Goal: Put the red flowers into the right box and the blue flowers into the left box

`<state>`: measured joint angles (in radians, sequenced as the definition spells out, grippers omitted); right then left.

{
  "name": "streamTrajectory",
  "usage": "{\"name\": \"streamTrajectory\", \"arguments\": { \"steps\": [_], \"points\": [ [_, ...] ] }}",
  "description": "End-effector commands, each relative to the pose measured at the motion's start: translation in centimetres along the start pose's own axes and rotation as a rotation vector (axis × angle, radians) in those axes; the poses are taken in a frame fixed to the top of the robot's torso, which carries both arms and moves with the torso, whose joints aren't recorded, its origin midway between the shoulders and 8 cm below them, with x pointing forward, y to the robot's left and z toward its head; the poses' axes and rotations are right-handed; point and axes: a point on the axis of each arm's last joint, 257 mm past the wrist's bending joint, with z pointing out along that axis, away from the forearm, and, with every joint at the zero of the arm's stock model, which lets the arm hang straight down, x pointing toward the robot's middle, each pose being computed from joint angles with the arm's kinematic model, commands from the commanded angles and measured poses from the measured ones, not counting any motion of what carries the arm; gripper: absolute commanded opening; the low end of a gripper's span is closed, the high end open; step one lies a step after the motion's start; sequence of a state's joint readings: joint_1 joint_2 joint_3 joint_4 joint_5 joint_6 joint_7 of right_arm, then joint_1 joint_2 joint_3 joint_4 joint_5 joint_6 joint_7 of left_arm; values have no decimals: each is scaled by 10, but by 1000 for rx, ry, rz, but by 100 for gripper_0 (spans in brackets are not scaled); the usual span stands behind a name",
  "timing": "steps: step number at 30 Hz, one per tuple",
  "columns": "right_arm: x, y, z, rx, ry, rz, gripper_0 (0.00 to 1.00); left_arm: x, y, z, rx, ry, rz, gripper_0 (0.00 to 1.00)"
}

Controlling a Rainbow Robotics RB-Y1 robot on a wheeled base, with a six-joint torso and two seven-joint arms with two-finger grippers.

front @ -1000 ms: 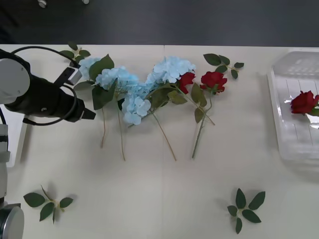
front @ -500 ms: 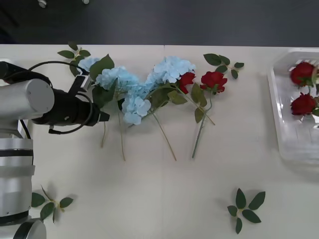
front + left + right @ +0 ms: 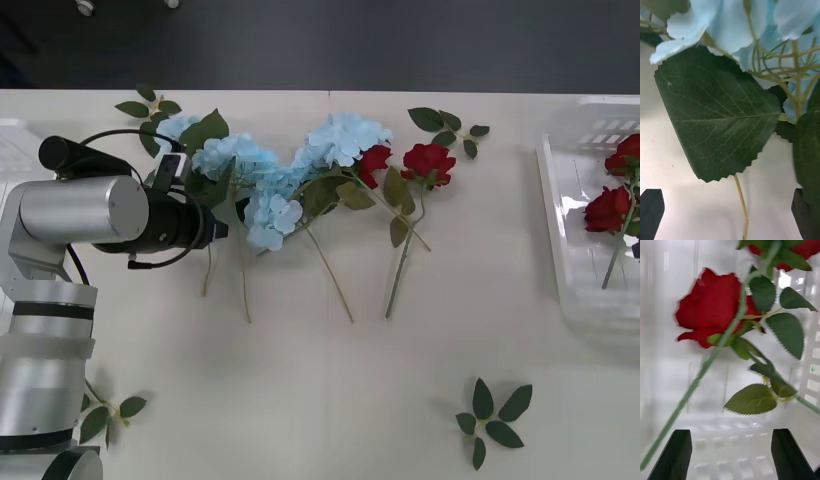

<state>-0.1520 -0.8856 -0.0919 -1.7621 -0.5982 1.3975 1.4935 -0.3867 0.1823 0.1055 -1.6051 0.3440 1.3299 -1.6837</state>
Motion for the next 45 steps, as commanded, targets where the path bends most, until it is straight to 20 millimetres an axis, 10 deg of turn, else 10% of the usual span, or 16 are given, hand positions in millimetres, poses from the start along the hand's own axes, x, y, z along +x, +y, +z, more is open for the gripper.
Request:
{"name": "streamTrajectory", "arguments": {
  "steps": [1, 10, 22, 25, 28, 36, 45],
  "points": [
    [-30, 20, -52, -41, -66, -26, 62, -21, 6, 5, -18, -34, -36, 100],
    [-43, 125, -107, -312, -75, 32, 62, -29, 0, 22, -17, -43, -30, 100],
    [-56, 250, -109, -411, -55, 90, 62, -26, -15, 35, -12, -42, -51, 98],
    [-56, 282, -99, -416, -51, 120, 62, -25, -12, 35, -17, -42, -61, 62],
    [-57, 305, -88, -419, -50, 148, 62, -23, -11, 36, -16, -38, -64, 2],
    [-60, 354, -57, -427, -35, 248, 62, -24, -11, 35, -7, -41, -71, 0],
    [-71, 363, -27, -373, -30, 381, 62, -38, -15, 17, 57, -78, -80, 0]
  ]
}}
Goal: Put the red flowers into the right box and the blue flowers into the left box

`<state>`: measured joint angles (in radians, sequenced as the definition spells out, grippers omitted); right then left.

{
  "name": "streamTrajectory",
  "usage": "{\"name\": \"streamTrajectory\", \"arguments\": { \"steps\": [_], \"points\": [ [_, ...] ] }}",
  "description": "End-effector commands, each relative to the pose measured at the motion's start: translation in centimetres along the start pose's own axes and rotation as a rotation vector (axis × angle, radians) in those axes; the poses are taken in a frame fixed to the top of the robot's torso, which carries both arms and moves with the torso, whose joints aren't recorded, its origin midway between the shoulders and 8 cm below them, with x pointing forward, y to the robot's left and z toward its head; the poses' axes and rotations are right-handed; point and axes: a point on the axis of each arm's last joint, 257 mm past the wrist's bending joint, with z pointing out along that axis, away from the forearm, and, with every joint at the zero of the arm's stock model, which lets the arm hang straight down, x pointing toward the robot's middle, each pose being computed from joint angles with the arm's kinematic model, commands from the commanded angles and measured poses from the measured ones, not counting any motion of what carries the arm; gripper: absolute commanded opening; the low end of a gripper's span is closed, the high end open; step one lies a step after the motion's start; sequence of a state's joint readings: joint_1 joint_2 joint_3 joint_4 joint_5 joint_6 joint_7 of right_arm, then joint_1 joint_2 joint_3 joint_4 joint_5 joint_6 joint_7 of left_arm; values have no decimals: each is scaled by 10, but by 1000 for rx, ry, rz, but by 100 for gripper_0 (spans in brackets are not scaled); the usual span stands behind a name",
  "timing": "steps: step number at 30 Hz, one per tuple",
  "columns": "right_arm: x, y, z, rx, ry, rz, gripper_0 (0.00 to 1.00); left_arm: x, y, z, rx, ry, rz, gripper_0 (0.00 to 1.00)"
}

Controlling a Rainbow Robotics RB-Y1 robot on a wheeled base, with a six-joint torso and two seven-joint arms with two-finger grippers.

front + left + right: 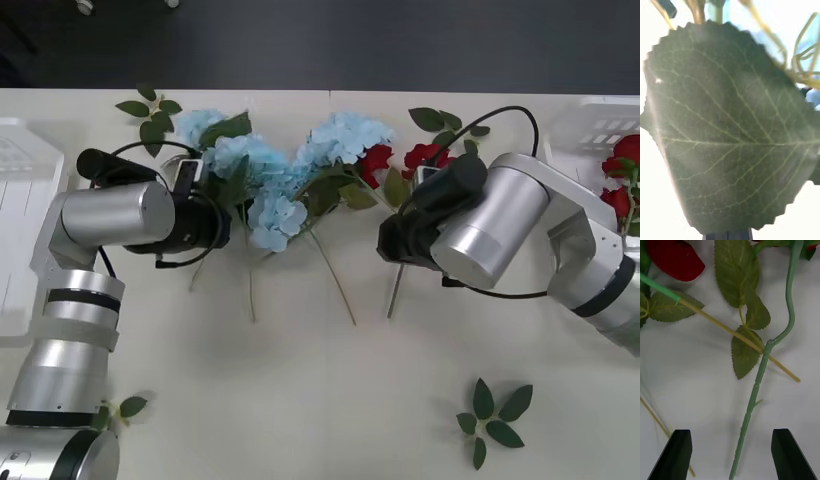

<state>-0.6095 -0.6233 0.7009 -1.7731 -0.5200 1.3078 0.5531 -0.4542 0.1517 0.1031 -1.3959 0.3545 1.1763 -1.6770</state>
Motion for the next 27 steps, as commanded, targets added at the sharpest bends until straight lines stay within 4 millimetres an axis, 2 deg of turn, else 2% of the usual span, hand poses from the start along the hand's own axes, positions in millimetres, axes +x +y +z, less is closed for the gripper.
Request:
{"name": "streamTrajectory", "arguments": {
  "steps": [1, 6, 9, 17, 21, 23, 27],
  "points": [
    [-22, 7, 2, 6, -44, 136, 62, -34, -5, -26, 33, -68, -19, 0],
    [-25, -2, 10, 44, -57, 148, 62, -41, -7, -51, 51, -101, 8, 0],
    [-27, -6, 12, 52, -65, 192, 62, -48, -9, -77, 54, -154, 38, 0],
    [-40, -3, 18, 4, -100, 235, 62, -65, -10, -145, 83, -318, 48, 0],
    [-47, -7, 24, -2, -113, 251, 62, -67, -10, -172, 72, -380, 65, 0],
    [-48, -9, 26, 3, -108, 252, 62, -66, -11, -186, 59, -404, 81, 0],
    [-48, -12, 26, 7, -108, 250, 62, -50, -2, -210, -5, -406, 106, 0]
  ]
}}
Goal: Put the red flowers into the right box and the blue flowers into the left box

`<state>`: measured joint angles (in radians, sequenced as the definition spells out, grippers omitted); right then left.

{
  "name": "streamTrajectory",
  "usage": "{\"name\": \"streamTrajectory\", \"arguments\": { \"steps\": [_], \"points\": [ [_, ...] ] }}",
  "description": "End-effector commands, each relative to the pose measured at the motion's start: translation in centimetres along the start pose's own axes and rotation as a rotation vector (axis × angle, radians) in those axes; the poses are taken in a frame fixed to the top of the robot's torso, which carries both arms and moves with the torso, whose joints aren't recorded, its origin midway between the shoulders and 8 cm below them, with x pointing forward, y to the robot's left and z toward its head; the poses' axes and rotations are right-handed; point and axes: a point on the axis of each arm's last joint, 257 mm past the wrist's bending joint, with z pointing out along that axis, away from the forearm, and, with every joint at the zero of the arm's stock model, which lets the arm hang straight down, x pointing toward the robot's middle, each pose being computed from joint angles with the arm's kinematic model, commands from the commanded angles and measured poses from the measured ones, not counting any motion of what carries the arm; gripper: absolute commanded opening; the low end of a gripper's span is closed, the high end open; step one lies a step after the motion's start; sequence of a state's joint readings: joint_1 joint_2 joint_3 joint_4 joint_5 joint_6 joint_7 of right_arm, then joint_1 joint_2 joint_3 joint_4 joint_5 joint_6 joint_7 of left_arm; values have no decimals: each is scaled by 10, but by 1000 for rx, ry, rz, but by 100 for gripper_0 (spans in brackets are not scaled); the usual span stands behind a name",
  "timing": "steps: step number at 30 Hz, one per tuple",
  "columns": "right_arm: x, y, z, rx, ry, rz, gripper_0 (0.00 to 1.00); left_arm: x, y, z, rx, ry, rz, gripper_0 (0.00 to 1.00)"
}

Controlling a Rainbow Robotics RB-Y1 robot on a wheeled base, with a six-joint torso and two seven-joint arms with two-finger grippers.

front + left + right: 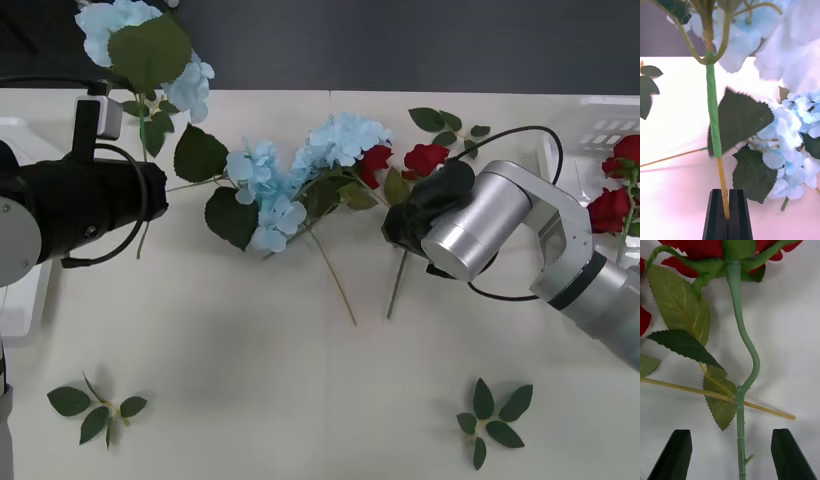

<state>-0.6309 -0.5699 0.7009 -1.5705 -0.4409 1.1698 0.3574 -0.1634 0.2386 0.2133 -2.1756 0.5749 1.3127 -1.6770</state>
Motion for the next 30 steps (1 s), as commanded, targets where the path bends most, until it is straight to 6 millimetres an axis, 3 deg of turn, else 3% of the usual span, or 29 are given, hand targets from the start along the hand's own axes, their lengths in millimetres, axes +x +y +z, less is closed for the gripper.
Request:
{"name": "streamTrajectory", "arguments": {
  "steps": [1, 9, 14, 21, 25, 30],
  "points": [
    [-20, 11, -10, -22, -35, -4, 62, -4, 6, -37, -71, -19, 31, 0],
    [-25, 5, -1, -25, -43, -3, 62, 19, 48, -88, -211, 36, -23, 0],
    [-22, 3, 0, -26, -26, -4, 62, 37, 95, -126, -337, 61, -118, 0],
    [-17, 5, 0, -32, -9, -13, 62, 39, 151, -168, -509, 47, -245, 0],
    [-15, 3, 2, -29, 1, -17, 62, 36, 183, -183, -579, 67, -302, 0],
    [-14, 2, 3, -32, 8, -22, 62, 33, 223, -186, -645, 102, -331, 0]
  ]
}}
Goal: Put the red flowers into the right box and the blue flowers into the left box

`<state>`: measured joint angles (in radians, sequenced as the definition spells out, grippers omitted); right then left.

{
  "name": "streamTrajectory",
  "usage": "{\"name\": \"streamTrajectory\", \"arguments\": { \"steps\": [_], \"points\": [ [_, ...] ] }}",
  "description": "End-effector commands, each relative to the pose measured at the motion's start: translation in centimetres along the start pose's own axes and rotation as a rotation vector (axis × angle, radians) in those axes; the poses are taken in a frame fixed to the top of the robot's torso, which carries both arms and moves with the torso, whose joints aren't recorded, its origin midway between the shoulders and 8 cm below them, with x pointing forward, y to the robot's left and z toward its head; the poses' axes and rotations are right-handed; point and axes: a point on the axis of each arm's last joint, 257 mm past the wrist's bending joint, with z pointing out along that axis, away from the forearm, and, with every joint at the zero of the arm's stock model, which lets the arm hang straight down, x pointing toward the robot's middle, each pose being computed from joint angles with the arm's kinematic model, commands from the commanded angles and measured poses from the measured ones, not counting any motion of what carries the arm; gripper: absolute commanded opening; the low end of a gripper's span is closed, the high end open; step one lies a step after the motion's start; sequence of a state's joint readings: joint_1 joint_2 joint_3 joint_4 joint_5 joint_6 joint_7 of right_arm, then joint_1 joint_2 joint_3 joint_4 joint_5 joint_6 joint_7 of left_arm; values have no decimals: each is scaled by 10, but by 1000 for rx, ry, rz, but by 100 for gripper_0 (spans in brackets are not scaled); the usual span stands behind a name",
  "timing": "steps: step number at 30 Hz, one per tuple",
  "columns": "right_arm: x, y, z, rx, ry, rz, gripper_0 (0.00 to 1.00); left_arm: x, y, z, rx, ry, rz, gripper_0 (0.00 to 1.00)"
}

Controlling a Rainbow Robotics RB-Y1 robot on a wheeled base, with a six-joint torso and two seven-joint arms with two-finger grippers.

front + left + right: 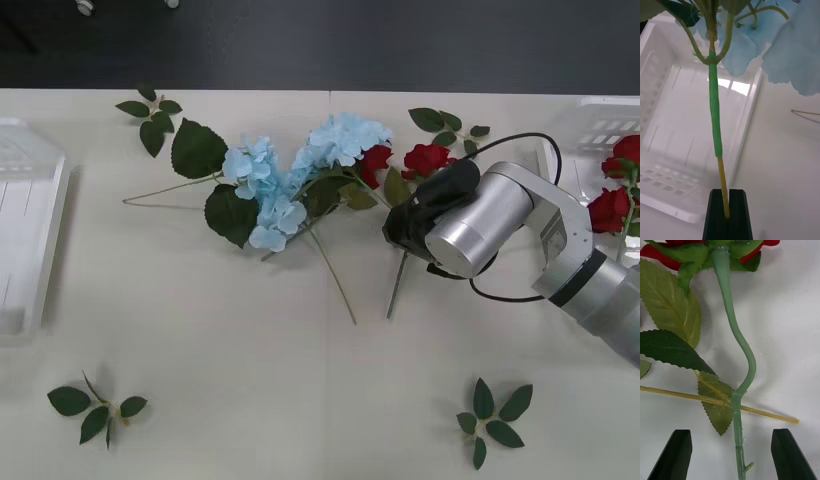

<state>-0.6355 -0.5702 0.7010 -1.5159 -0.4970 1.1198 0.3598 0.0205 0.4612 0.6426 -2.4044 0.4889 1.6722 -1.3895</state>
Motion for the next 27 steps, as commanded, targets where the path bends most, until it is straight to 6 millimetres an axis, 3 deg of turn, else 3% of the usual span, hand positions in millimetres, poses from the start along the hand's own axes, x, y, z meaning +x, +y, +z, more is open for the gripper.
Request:
{"name": "streamTrajectory", "arguments": {
  "steps": [1, 7, 10, 22, 23, 25, 26, 27],
  "points": [
    [-16, 6, -7, -16, -22, -67, 62, -26, 29, 13, -61, -5, -73, 0],
    [-16, 8, -5, -28, -22, -85, 62, -41, 61, 48, -84, 28, -101, 0],
    [-14, 8, -1, -31, -19, -92, 62, -38, 76, 67, -89, 54, -68, 0],
    [-12, 3, 10, -21, -14, -113, 62, -34, 95, 114, -70, 91, 17, 0],
    [-13, 1, 10, -18, -13, -113, 59, -34, 95, 119, -64, 94, 33, 0],
    [-12, 2, 10, -21, -12, -116, 30, -32, 95, 125, -51, 102, 55, 0],
    [-12, 2, 10, -21, -10, -118, 6, -31, 94, 129, -47, 108, 77, 0],
    [-12, 1, 10, -20, -9, -121, 0, -30, 95, 133, -46, 110, 98, 0]
  ]
}}
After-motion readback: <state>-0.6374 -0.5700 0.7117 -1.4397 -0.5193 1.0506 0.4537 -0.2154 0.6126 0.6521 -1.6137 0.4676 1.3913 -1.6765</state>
